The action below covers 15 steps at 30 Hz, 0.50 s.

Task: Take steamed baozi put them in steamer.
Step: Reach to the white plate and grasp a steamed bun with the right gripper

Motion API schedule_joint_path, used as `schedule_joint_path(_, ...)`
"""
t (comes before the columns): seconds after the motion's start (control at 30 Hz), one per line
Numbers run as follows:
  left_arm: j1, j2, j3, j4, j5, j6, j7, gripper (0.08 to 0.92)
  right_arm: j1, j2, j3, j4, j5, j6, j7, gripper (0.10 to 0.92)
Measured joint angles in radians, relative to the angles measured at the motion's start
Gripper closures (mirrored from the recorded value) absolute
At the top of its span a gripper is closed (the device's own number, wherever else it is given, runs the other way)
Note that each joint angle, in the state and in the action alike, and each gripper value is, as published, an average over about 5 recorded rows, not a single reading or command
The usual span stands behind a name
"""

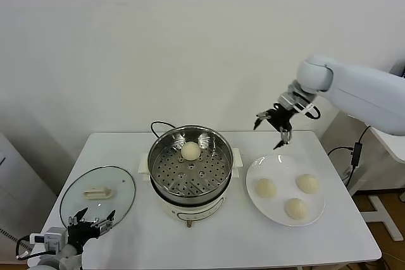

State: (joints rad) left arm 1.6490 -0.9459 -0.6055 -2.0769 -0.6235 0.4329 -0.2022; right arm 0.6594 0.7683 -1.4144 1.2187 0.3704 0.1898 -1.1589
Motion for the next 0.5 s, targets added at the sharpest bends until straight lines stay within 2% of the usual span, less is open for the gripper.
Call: schedule_joint_path(0.5,0.005,-0.009,-0.004,-0.001,0.001,-0.001,-0.001,0.177,-0.218,-0.038,0.065,-0.015,-0.016,-0.138,0.086,0.203)
